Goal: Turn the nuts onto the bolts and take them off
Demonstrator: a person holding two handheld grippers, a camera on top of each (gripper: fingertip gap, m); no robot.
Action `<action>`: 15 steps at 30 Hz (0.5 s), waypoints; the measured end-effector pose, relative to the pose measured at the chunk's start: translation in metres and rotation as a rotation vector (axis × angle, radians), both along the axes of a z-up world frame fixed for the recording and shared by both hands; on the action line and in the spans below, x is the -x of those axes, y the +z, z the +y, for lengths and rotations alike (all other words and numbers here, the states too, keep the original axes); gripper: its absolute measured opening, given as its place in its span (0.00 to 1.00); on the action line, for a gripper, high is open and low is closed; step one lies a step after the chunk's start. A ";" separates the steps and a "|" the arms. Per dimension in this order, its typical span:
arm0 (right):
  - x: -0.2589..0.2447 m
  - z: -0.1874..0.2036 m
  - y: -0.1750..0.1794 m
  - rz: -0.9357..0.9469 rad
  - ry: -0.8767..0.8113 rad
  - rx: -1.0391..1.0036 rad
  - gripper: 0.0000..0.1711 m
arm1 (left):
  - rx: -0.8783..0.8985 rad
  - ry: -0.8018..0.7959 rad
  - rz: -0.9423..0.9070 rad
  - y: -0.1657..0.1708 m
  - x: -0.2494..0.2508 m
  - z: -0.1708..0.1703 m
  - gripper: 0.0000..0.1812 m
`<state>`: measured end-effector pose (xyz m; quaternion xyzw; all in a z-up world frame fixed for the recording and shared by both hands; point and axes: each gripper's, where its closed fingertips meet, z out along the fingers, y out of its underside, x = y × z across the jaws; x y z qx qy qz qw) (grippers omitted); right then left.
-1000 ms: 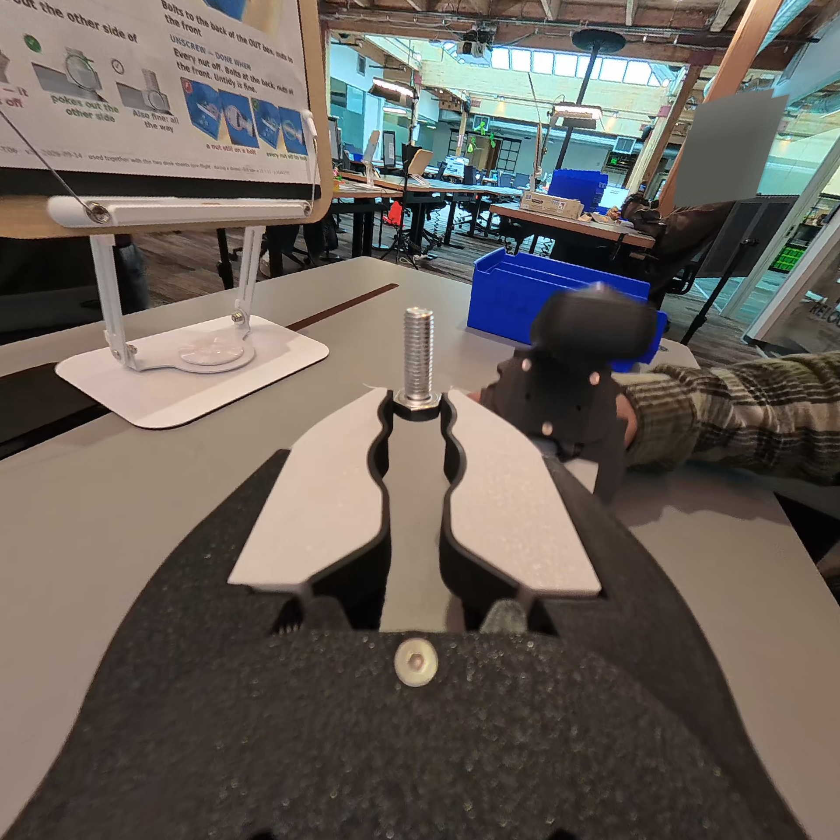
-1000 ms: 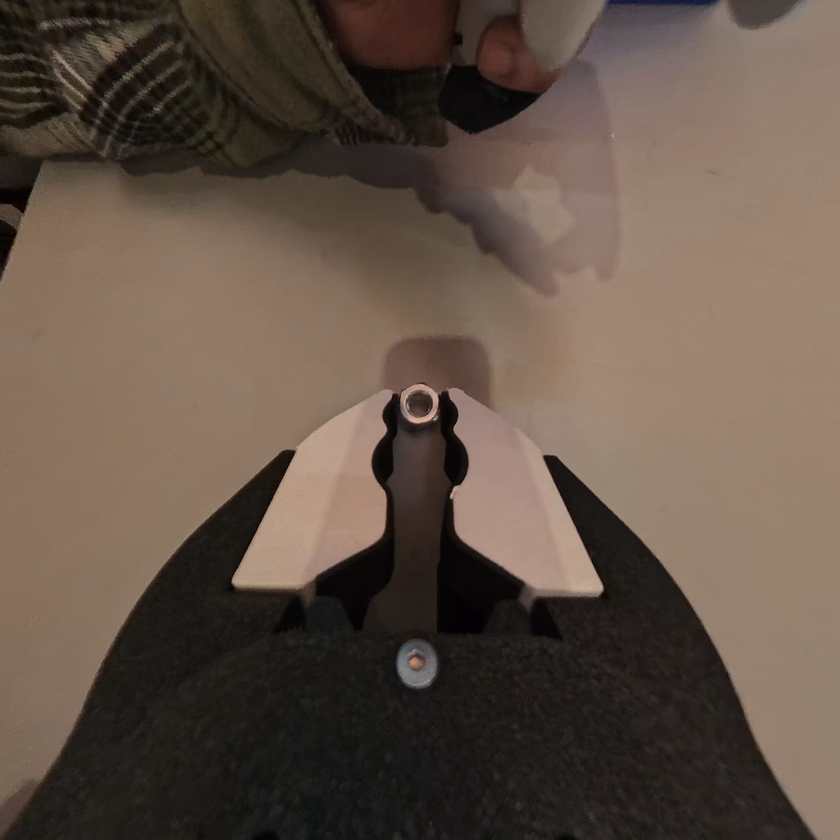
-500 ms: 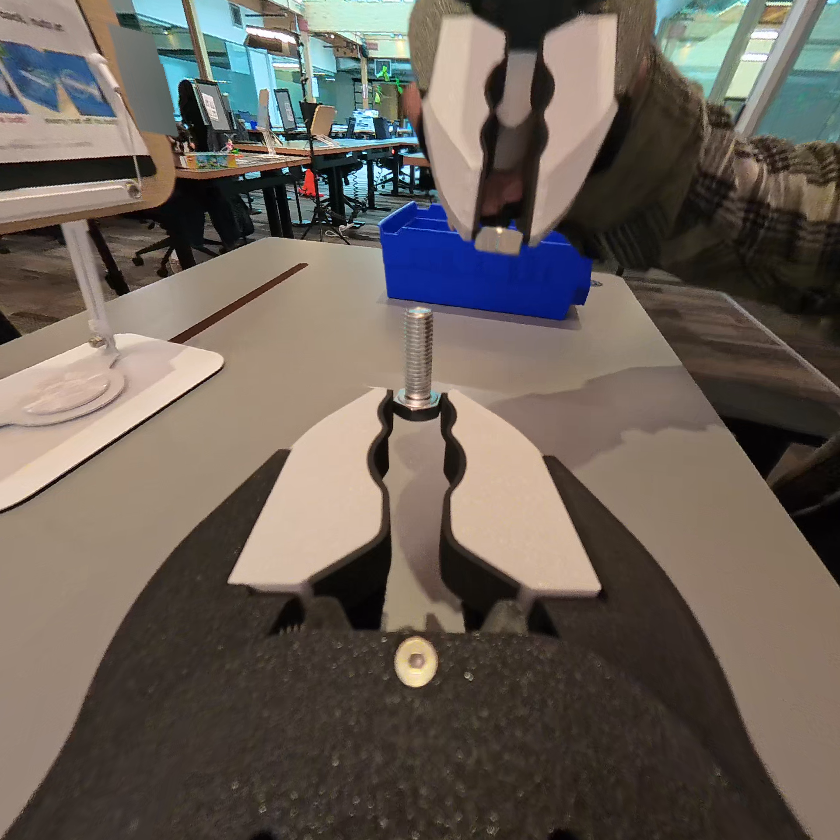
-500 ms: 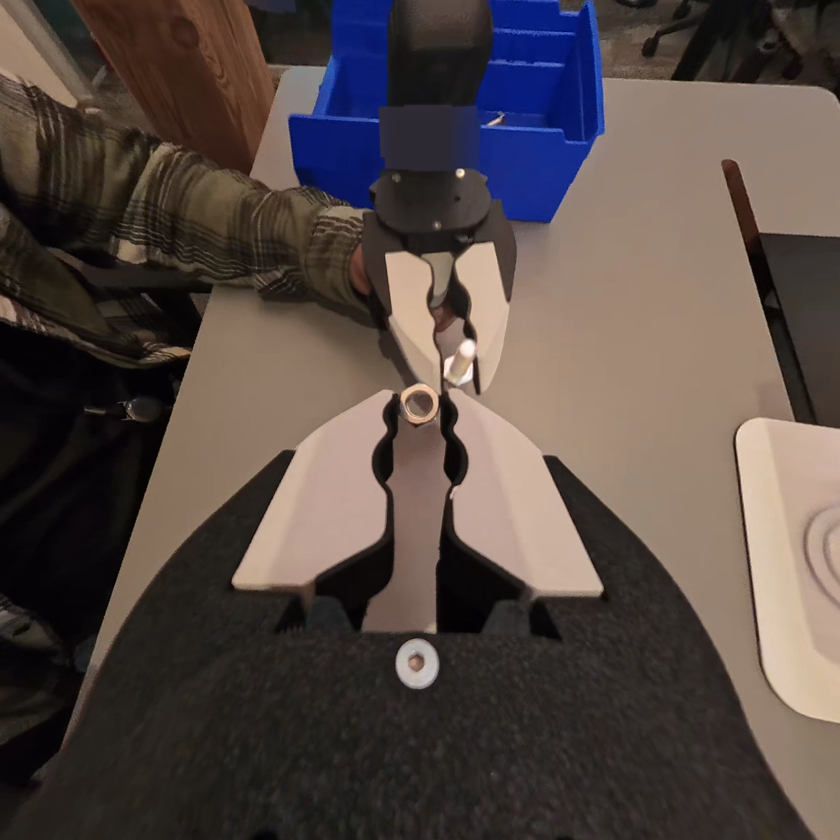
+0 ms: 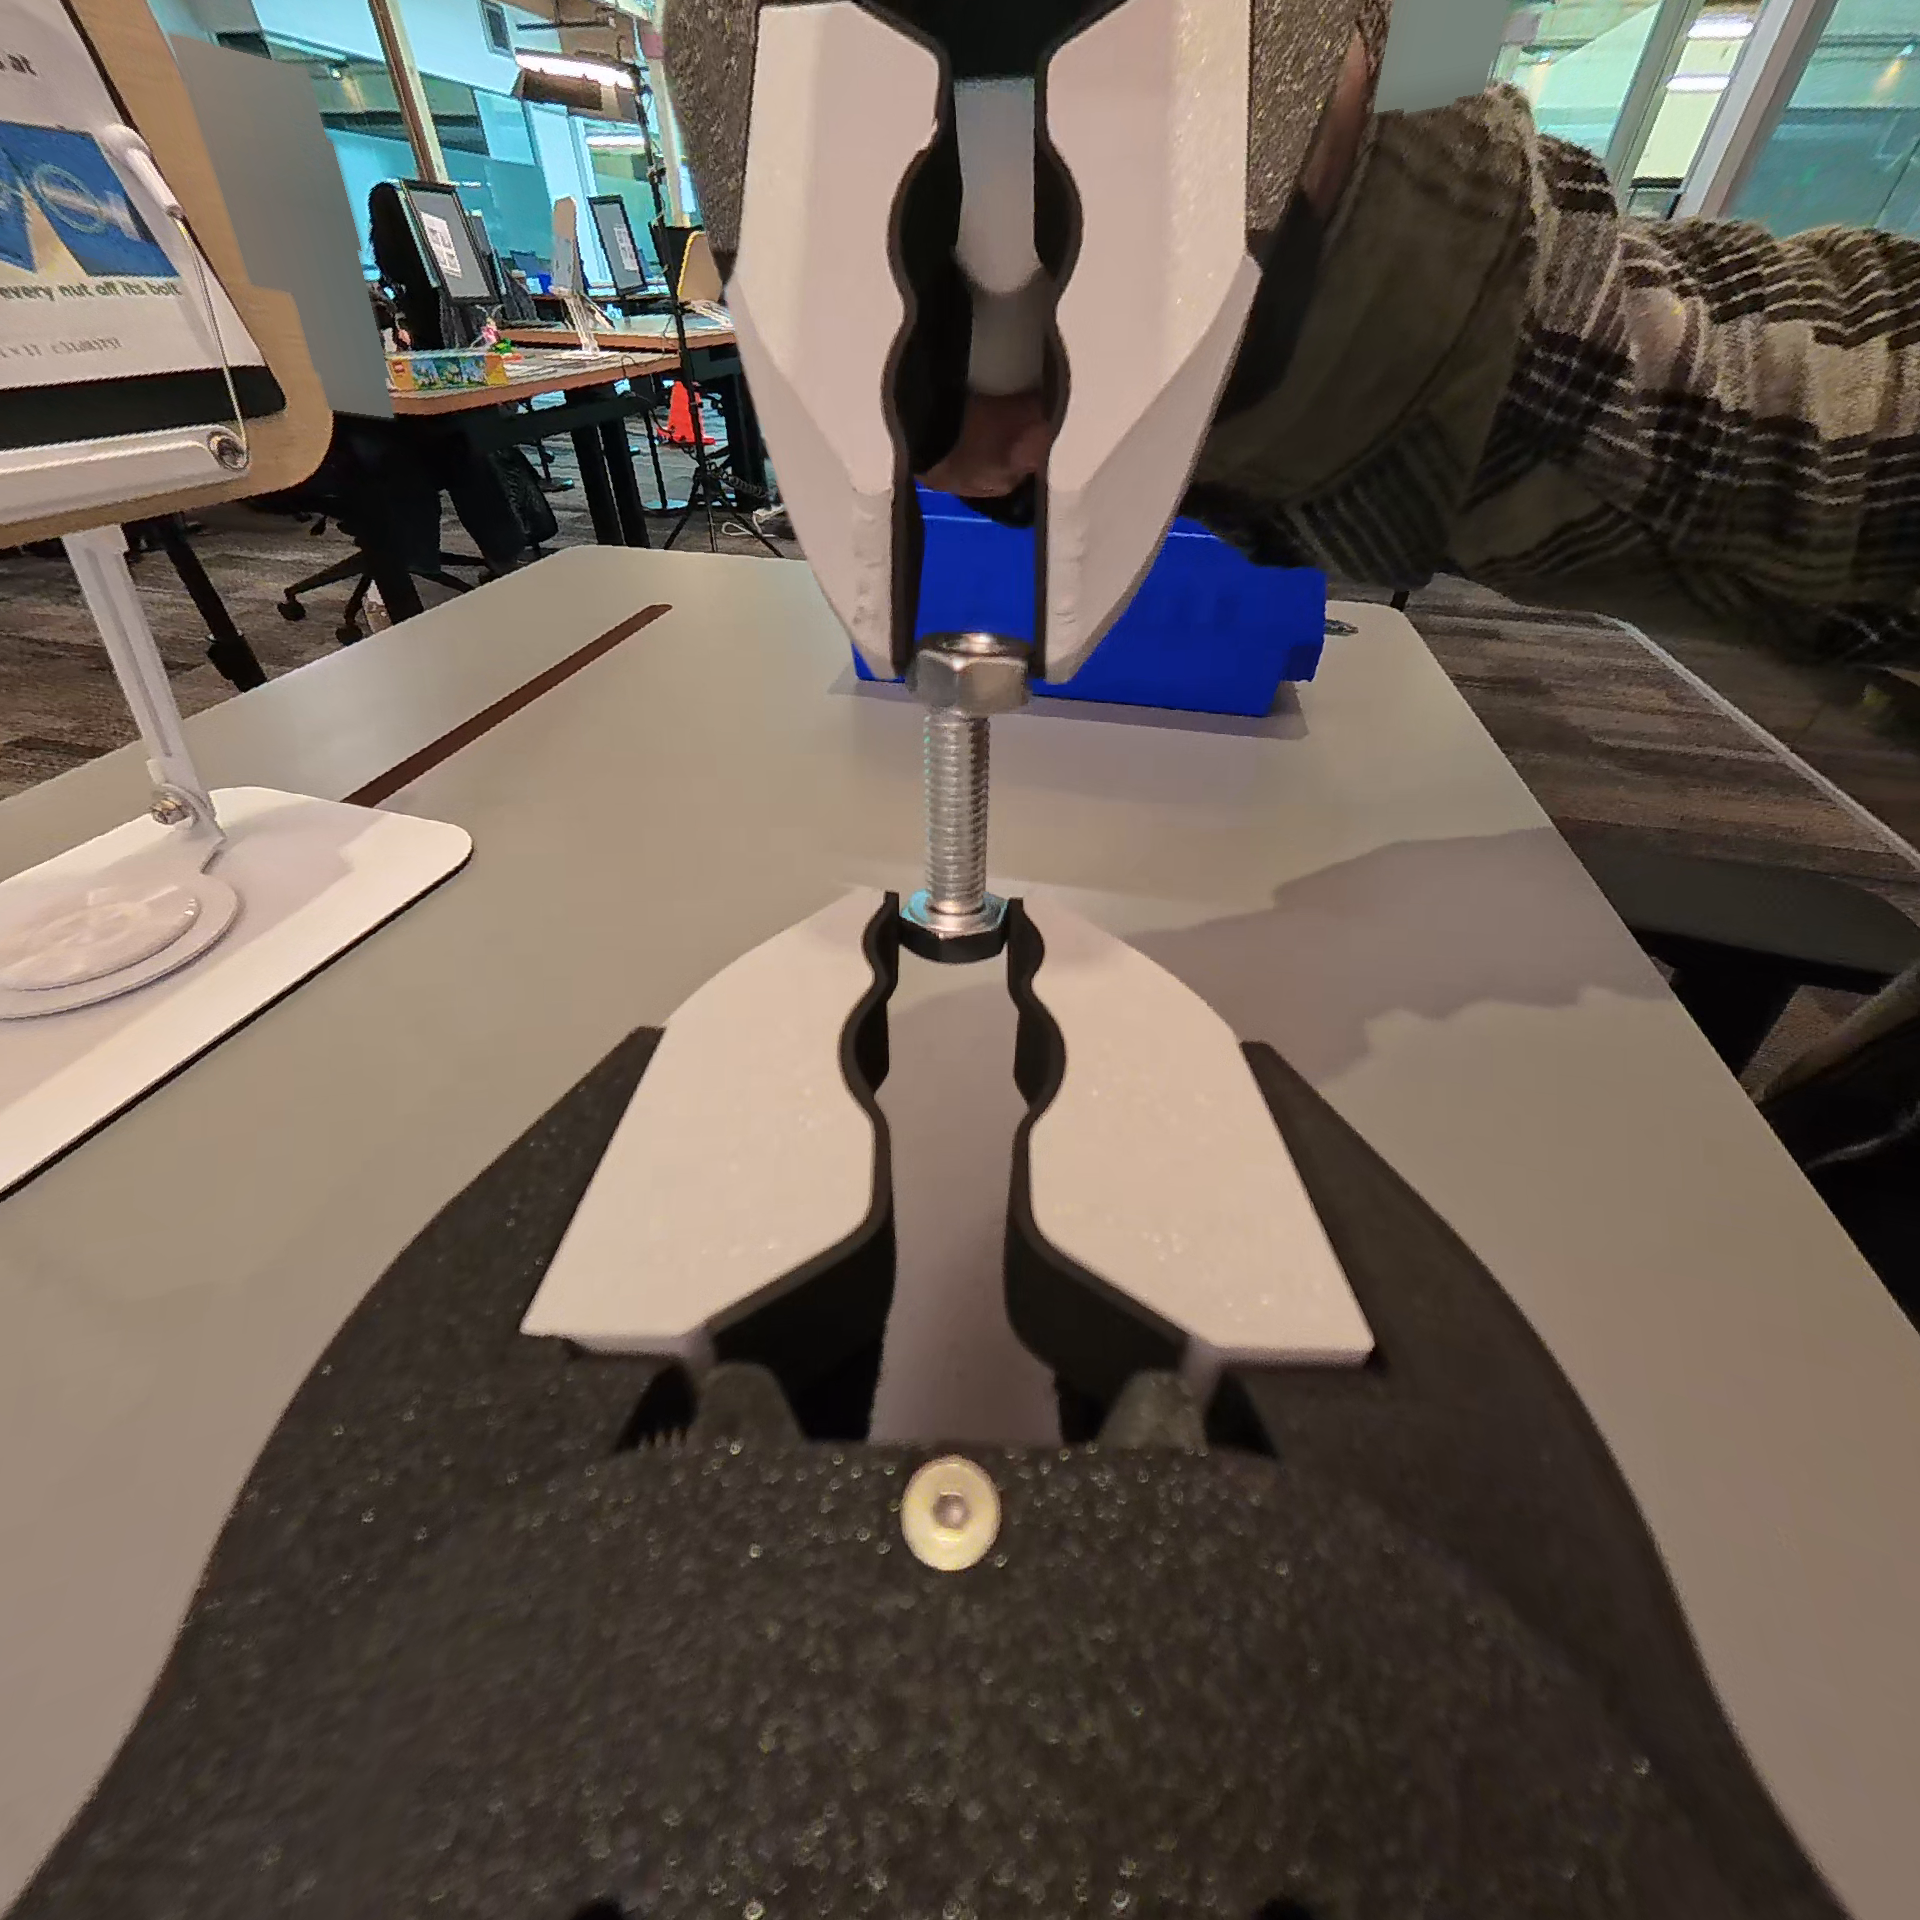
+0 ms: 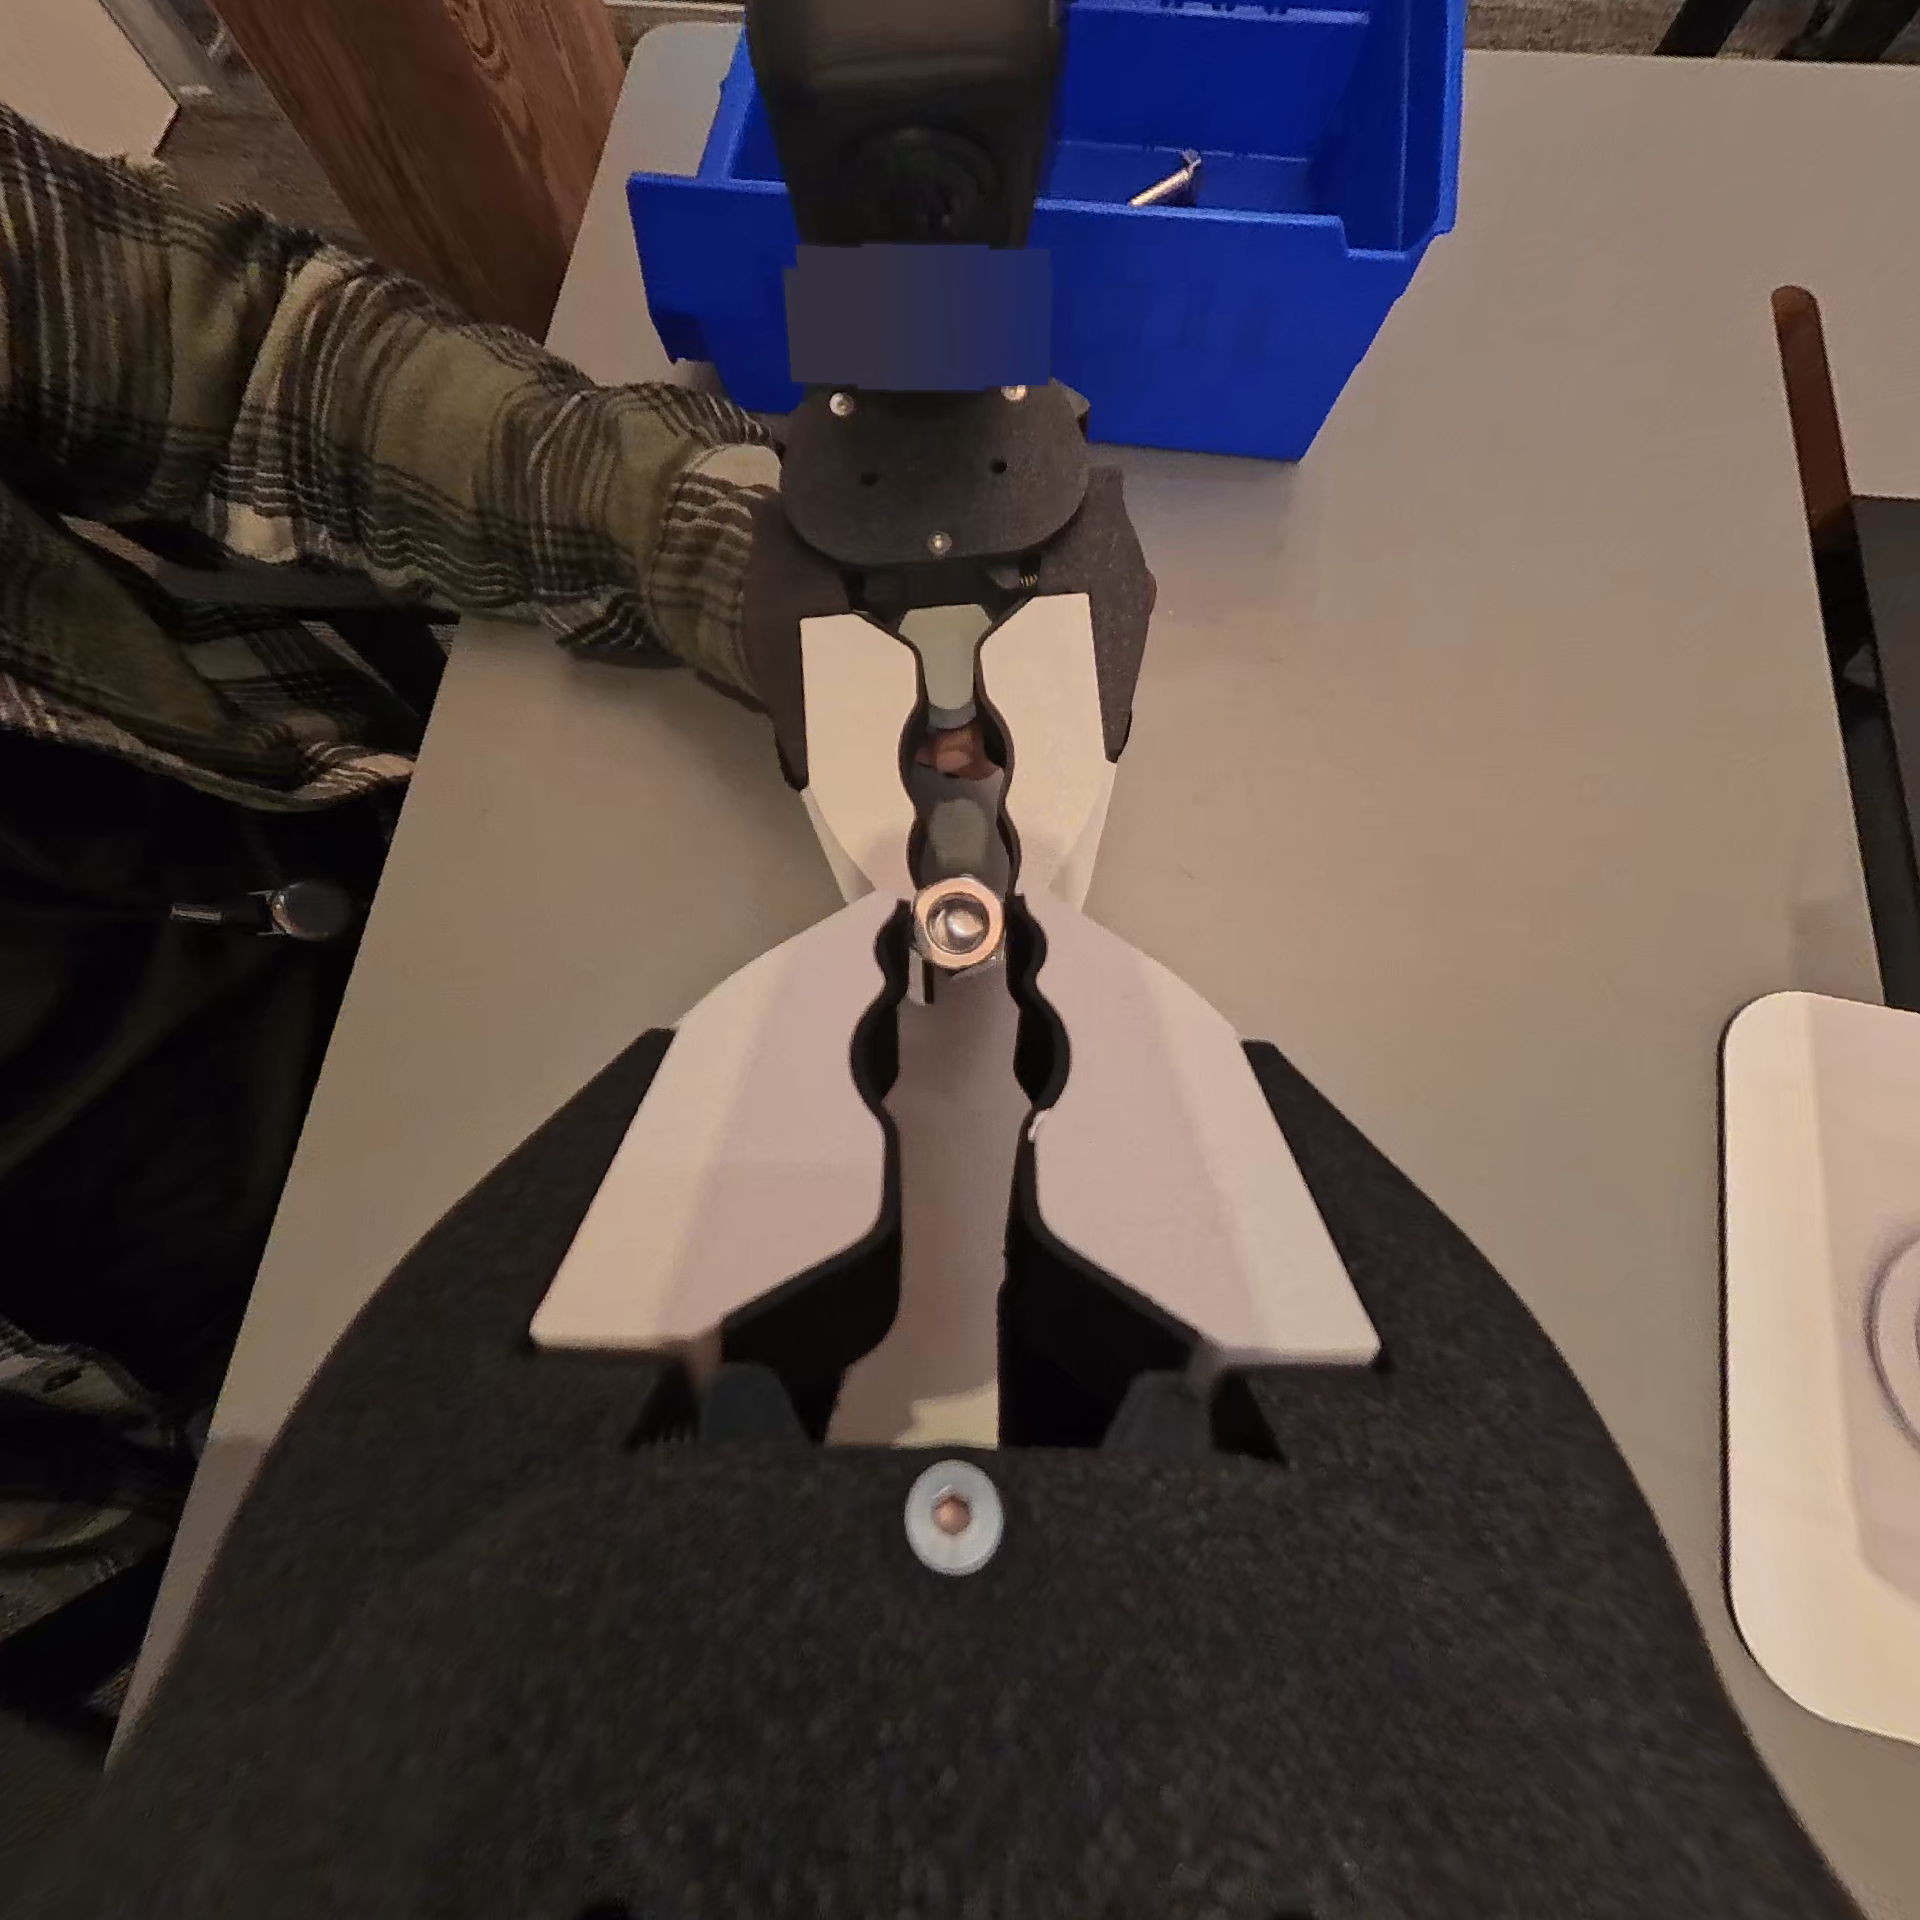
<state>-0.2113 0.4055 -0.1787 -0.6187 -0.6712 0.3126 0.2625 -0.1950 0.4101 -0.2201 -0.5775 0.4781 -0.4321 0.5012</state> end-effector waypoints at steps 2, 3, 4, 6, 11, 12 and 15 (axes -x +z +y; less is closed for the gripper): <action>0.001 0.000 -0.001 -0.003 0.001 0.001 0.10 | 0.002 0.000 0.002 -0.001 0.000 0.000 0.11; 0.001 0.001 -0.003 -0.011 0.001 0.000 0.10 | 0.003 -0.002 0.004 -0.001 -0.001 0.000 0.11; 0.001 0.001 -0.004 -0.016 0.003 0.000 0.10 | 0.002 -0.003 0.005 -0.001 -0.001 -0.001 0.11; 0.002 0.000 -0.004 -0.013 0.002 0.013 0.10 | 0.001 -0.002 0.007 -0.002 -0.002 -0.001 0.11; 0.002 0.001 -0.004 -0.005 -0.006 0.033 0.10 | 0.018 -0.004 -0.012 -0.001 -0.003 -0.001 0.11; 0.001 0.002 -0.005 -0.008 -0.010 0.038 0.10 | 0.022 -0.003 -0.014 -0.002 -0.003 -0.001 0.11; 0.001 0.002 -0.005 -0.006 -0.016 0.044 0.10 | 0.032 0.000 -0.017 -0.003 -0.004 0.000 0.11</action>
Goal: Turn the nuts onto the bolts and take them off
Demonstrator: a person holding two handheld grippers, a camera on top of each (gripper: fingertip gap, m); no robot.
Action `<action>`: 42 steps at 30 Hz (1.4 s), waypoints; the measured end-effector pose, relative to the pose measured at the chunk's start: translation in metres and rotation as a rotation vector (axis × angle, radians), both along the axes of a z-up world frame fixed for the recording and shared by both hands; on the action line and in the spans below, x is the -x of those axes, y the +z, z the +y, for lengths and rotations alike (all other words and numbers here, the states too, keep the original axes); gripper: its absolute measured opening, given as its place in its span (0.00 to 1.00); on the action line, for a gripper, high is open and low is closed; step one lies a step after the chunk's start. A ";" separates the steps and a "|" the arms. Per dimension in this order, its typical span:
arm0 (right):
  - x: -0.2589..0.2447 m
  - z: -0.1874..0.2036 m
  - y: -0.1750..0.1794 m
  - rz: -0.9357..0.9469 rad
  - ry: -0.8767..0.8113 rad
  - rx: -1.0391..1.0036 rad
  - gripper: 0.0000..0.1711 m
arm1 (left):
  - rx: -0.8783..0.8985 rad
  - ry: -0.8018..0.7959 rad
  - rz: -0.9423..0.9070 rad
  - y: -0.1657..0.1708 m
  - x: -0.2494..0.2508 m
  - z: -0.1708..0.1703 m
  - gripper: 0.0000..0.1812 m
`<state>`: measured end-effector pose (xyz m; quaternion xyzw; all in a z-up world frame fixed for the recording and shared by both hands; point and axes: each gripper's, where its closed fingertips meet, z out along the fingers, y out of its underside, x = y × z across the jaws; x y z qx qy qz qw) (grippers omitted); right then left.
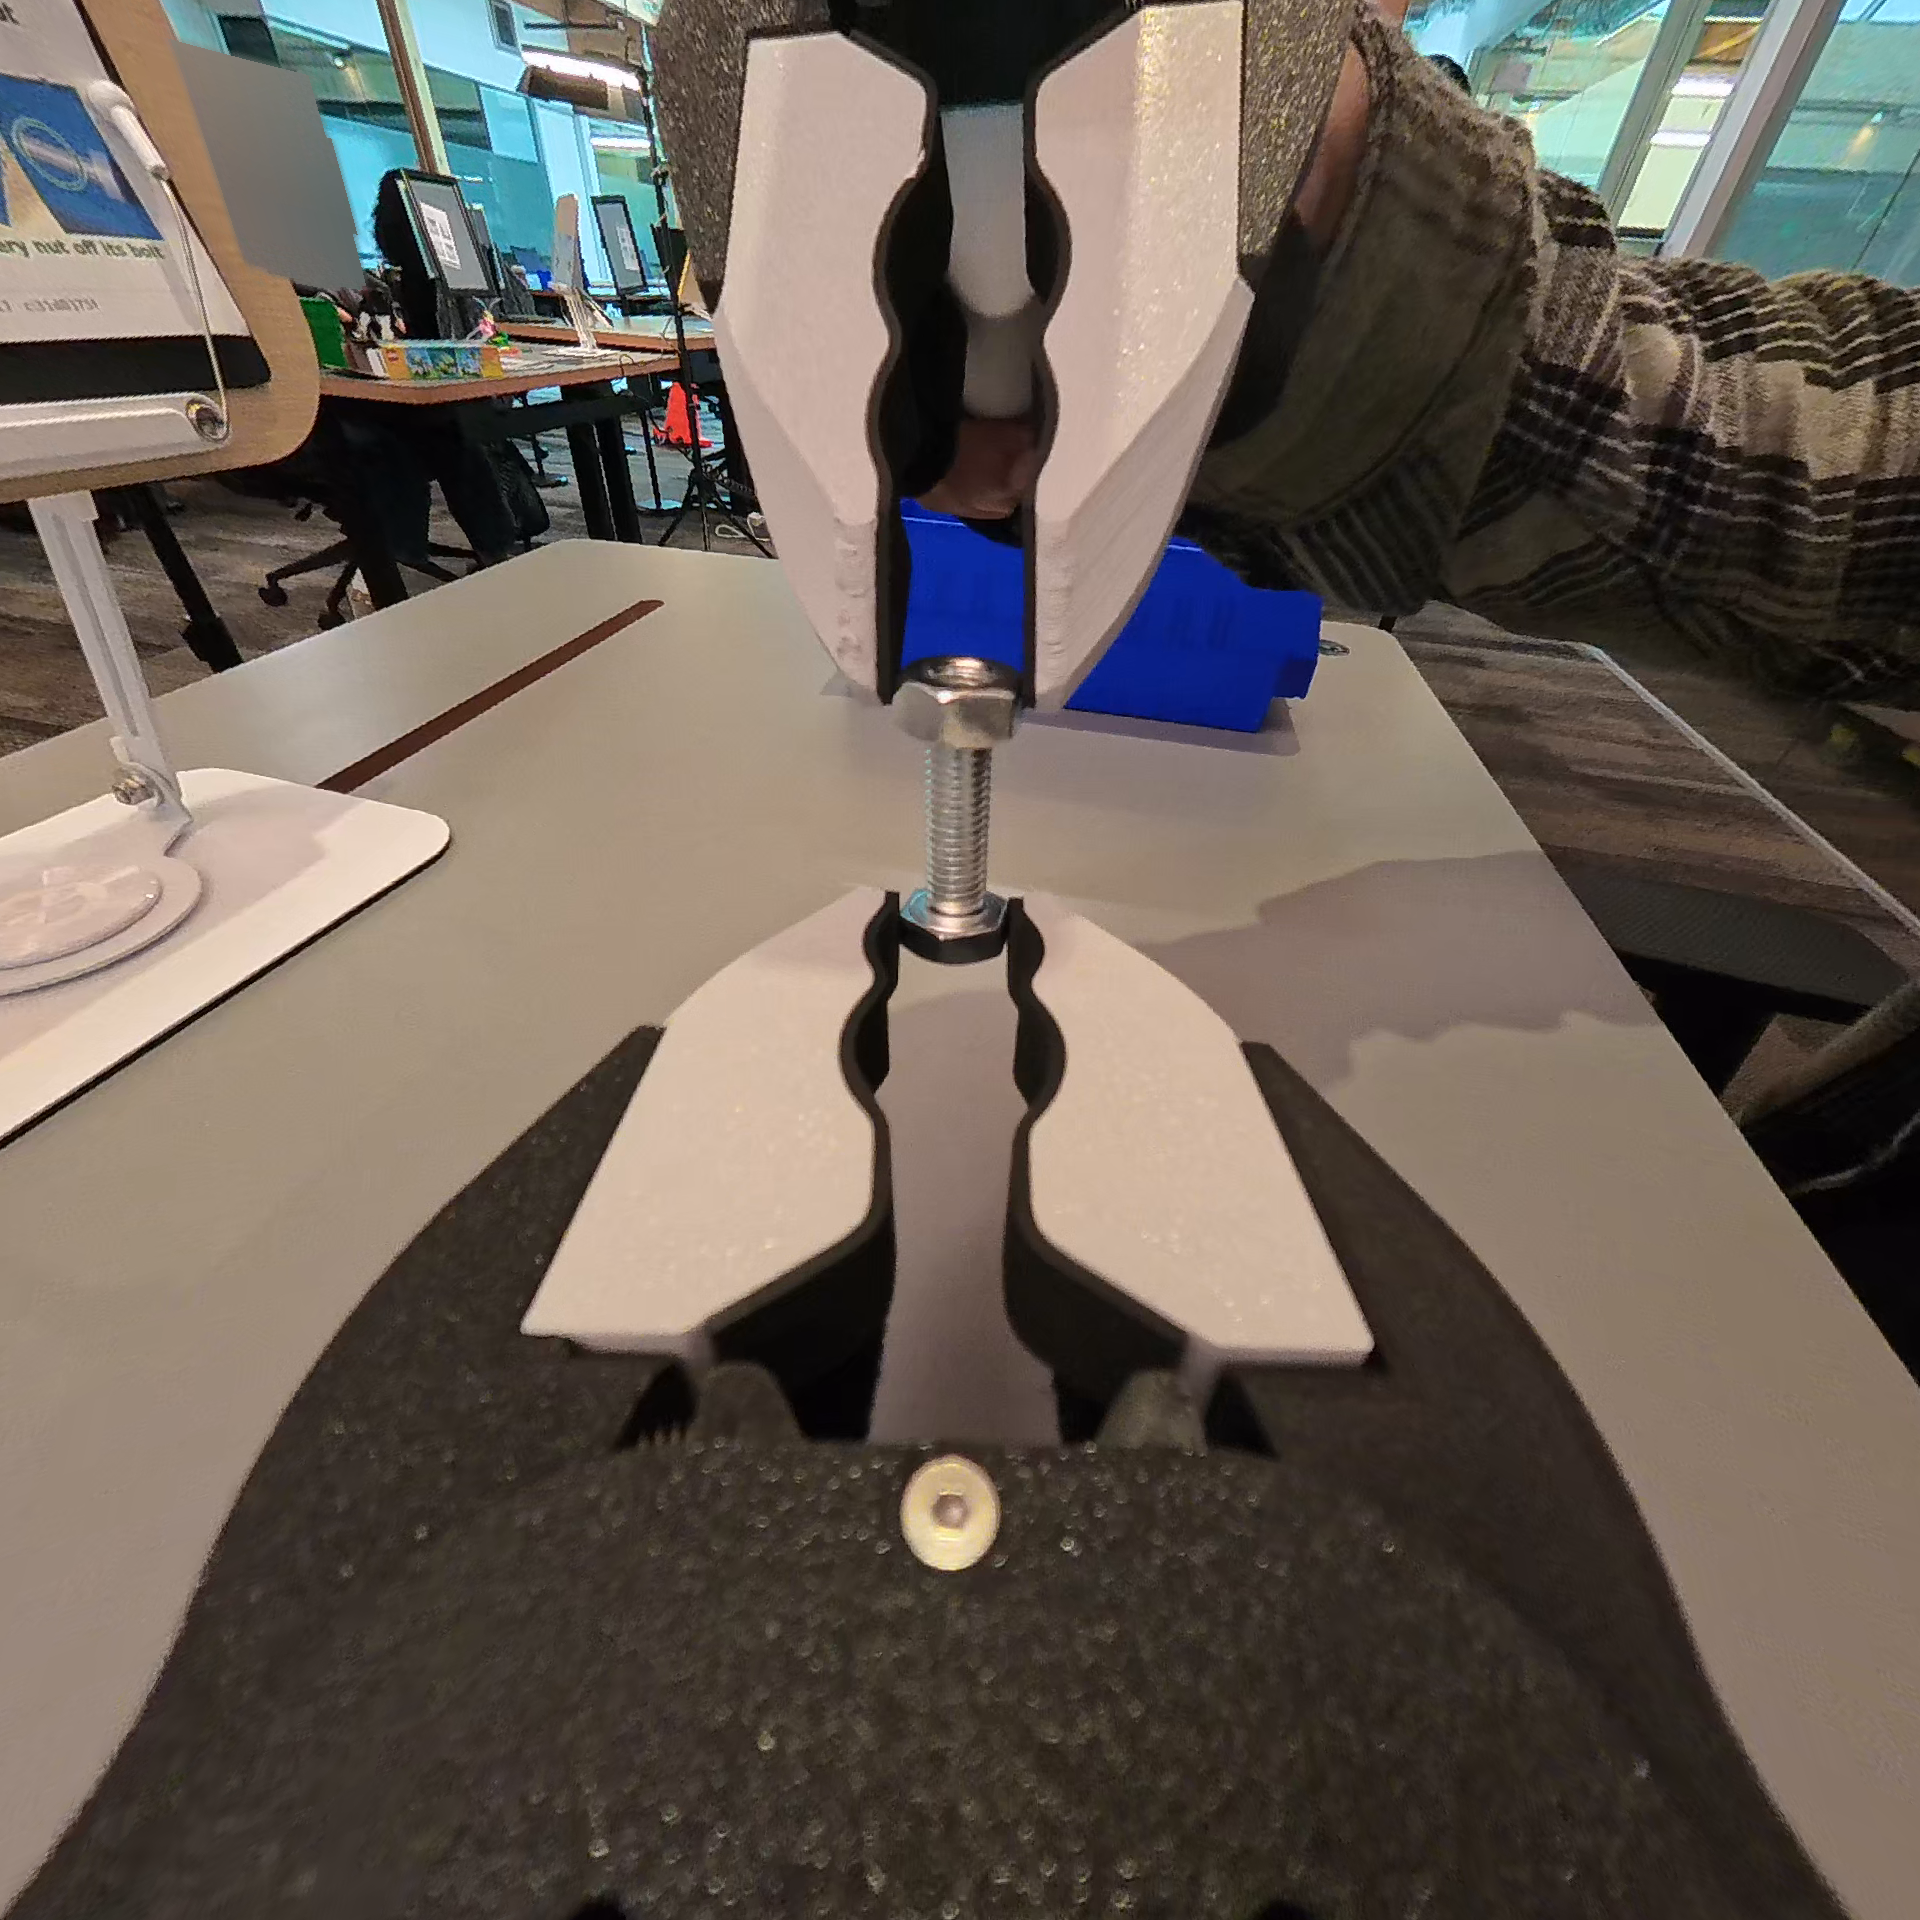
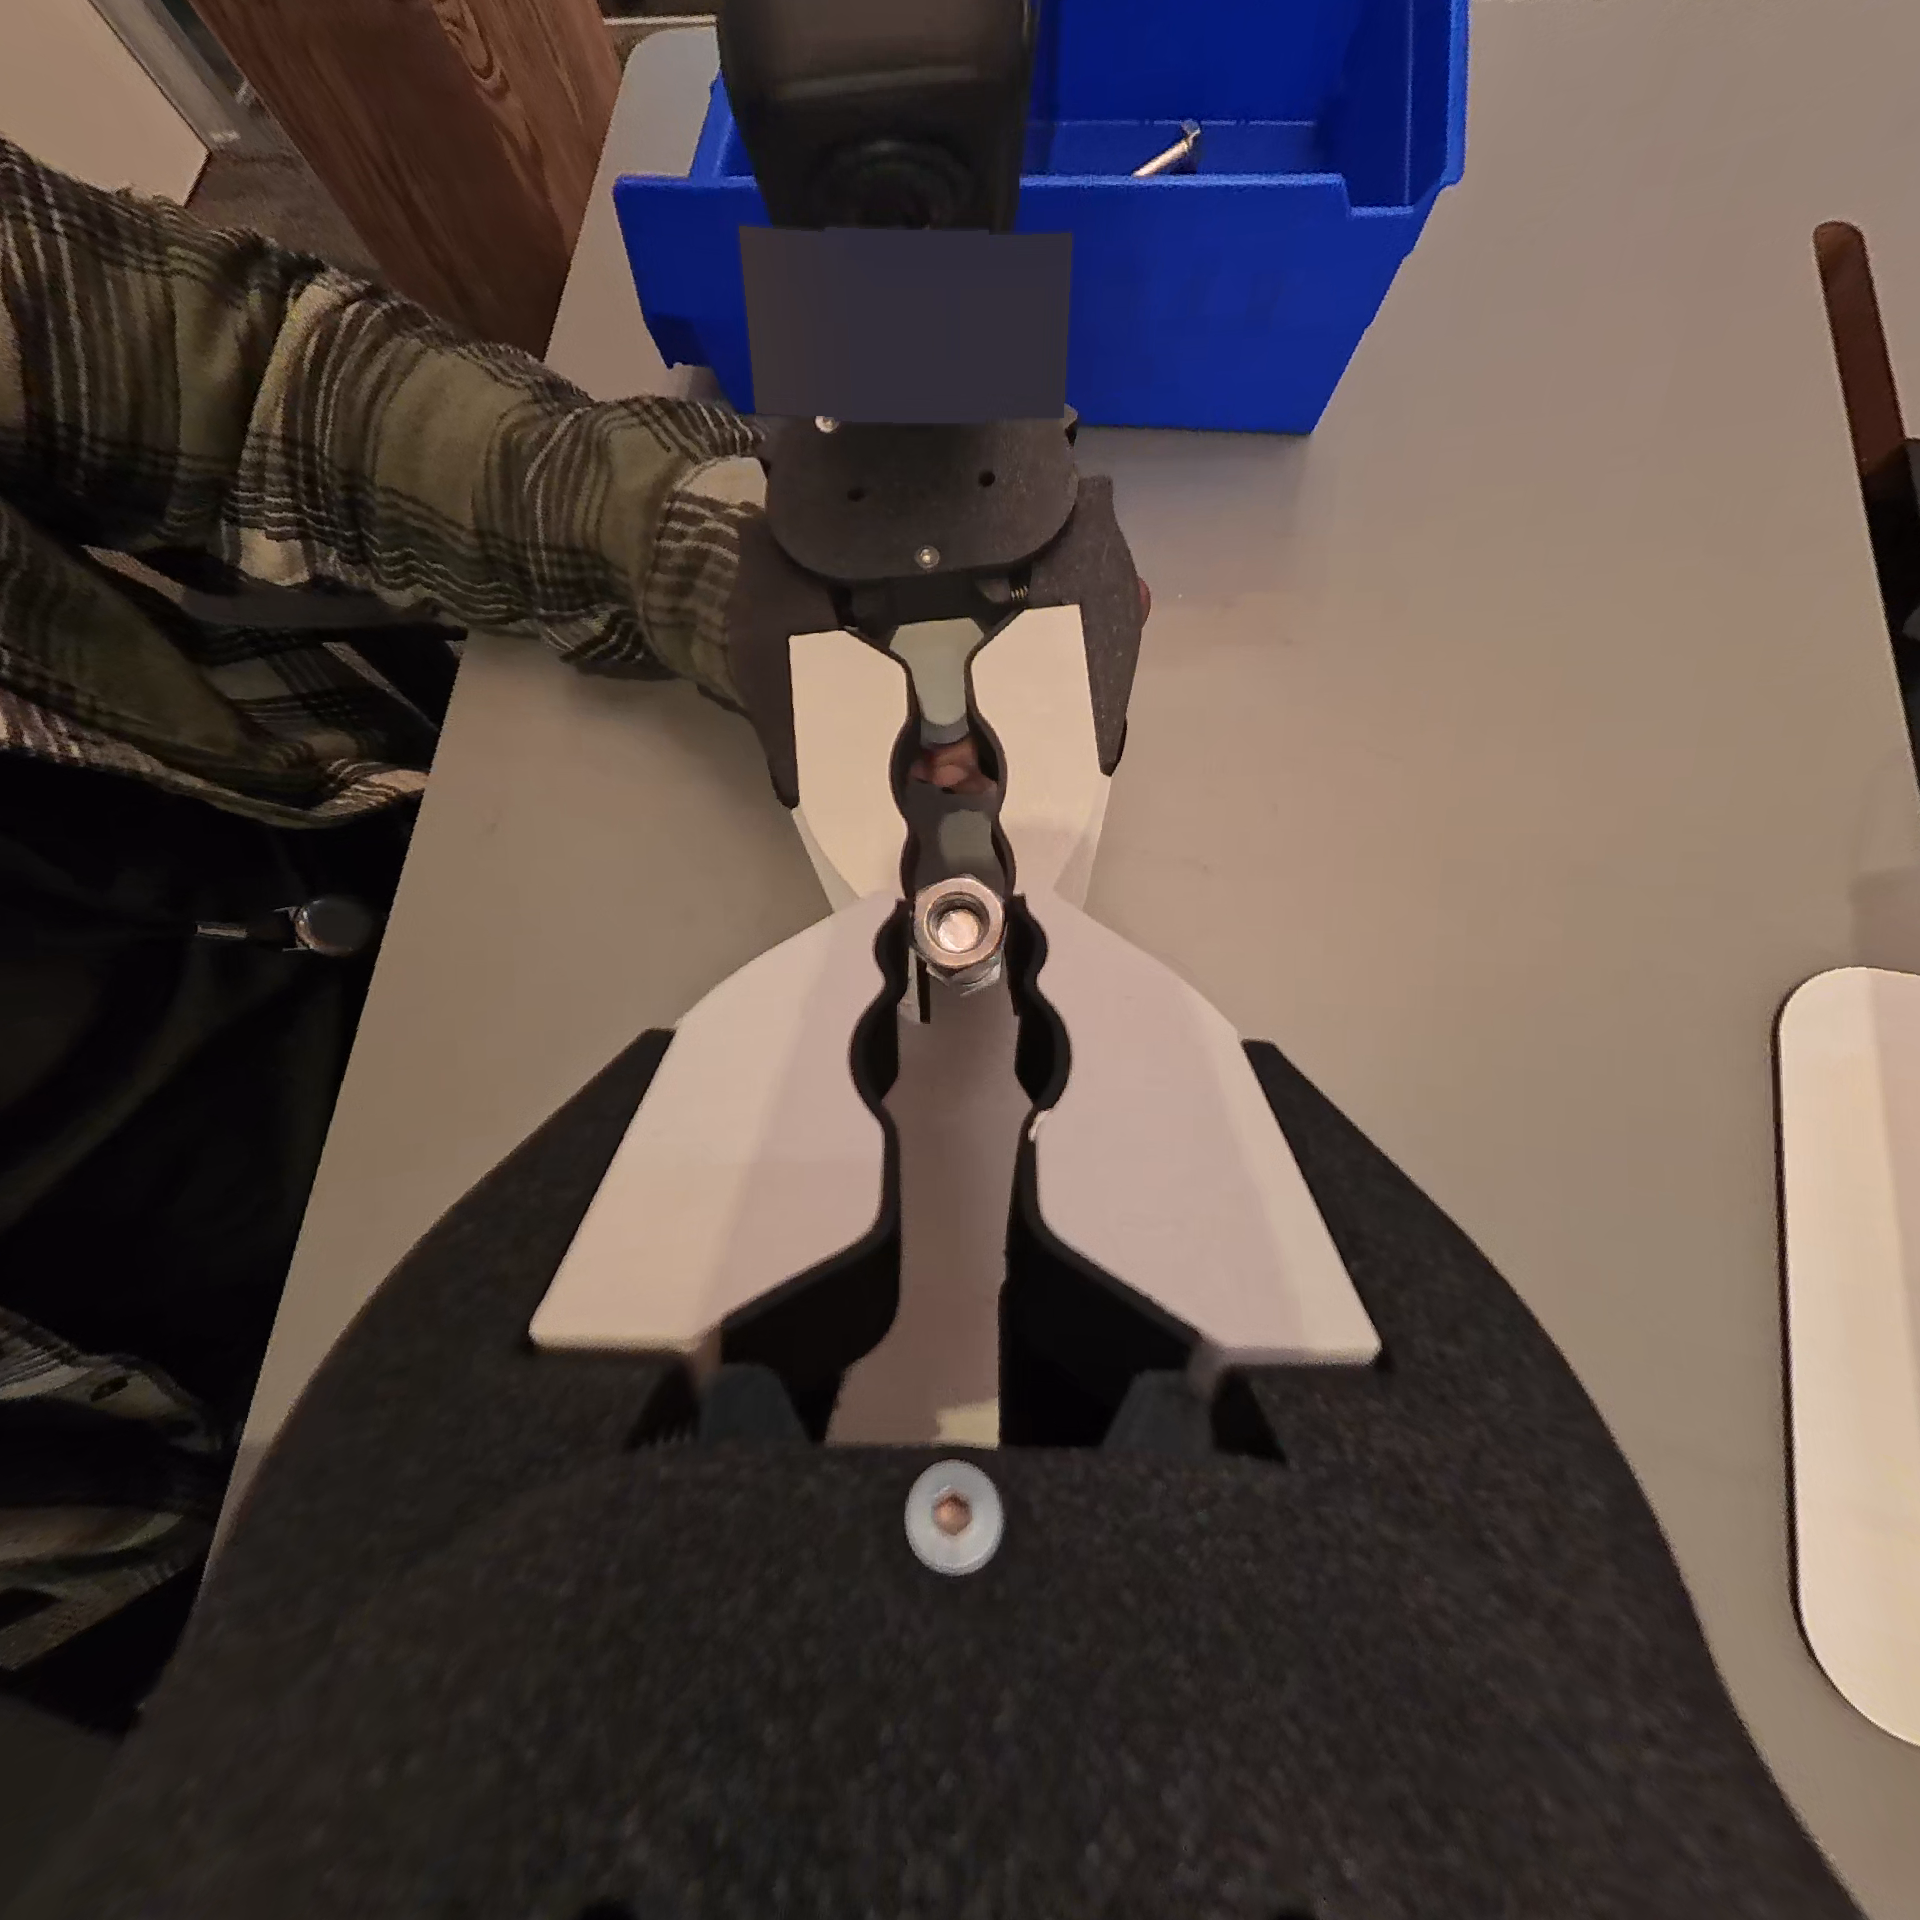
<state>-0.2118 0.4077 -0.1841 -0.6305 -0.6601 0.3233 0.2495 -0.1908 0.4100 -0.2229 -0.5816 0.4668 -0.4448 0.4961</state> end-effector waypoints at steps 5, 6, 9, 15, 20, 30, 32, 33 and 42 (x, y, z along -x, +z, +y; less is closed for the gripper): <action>0.000 0.001 -0.001 0.002 -0.004 0.000 0.10 | 0.010 0.004 0.001 -0.001 0.000 0.001 0.11; 0.001 0.001 -0.001 0.003 -0.004 0.002 0.11 | 0.011 0.004 0.000 -0.001 0.000 0.001 0.11; 0.001 0.002 -0.001 0.005 -0.005 0.001 0.12 | 0.012 0.004 0.001 -0.001 0.000 0.001 0.11; 0.003 0.003 0.001 0.019 -0.013 -0.003 0.16 | 0.016 -0.001 0.000 -0.001 0.000 0.001 0.11; 0.003 0.007 0.011 0.072 -0.038 -0.011 0.23 | 0.026 -0.008 -0.030 0.002 0.000 0.000 0.11; -0.005 0.001 0.035 0.389 -0.136 0.013 0.46 | 0.077 -0.015 -0.137 0.014 0.005 0.002 0.11; -0.004 -0.002 0.032 0.411 -0.123 0.021 0.47 | 0.077 -0.015 -0.138 0.014 0.005 0.002 0.11; -0.002 -0.004 0.031 0.421 -0.113 0.028 0.47 | 0.077 -0.015 -0.138 0.015 0.005 0.002 0.11; 0.006 -0.013 0.018 0.389 -0.072 0.022 0.48 | 0.083 -0.011 -0.135 0.014 0.005 0.003 0.11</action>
